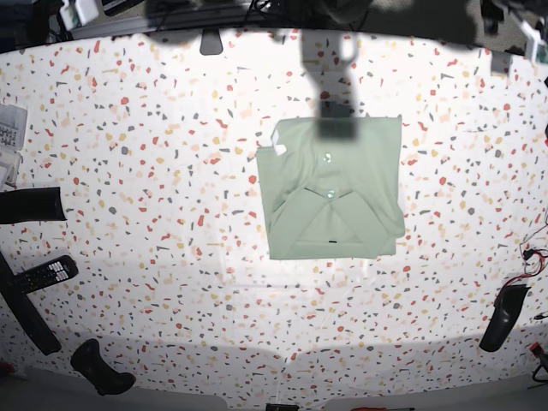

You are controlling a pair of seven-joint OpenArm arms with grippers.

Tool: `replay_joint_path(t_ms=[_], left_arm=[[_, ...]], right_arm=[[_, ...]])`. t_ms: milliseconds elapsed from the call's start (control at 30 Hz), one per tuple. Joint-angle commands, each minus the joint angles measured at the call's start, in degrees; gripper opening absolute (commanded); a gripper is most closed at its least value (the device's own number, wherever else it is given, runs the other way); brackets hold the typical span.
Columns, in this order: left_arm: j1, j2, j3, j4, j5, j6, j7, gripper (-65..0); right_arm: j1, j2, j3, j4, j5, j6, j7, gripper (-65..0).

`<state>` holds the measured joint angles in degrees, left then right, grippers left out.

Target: Fold the T-shirt properly

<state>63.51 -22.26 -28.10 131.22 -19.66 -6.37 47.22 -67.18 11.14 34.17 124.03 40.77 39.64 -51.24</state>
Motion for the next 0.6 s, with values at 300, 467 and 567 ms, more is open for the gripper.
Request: replay_joint_path(t_ms=[300, 467, 567], left_arm=[[1.9, -0.44, 3.65, -22.08, 0.04, -5.68, -9.05, -20.4], [-5.99, -0.42, 10.71, -37.24, 0.09, -11.85, -10.99, -20.4], [-12.46, 0.22, 15.76, -46.6, 0.74, -13.46, -13.6, -20.4]], right_arm=[[-1.77, 2.54, -8.44, -17.66, -3.52, 0.36, 5.25, -42.6], [6.78, 6.97, -13.75, -39.23, -8.02, 0.36, 13.07, -42.6], [14.95, 8.94, -16.57, -52.52, -9.14, 0.36, 13.22, -42.6]])
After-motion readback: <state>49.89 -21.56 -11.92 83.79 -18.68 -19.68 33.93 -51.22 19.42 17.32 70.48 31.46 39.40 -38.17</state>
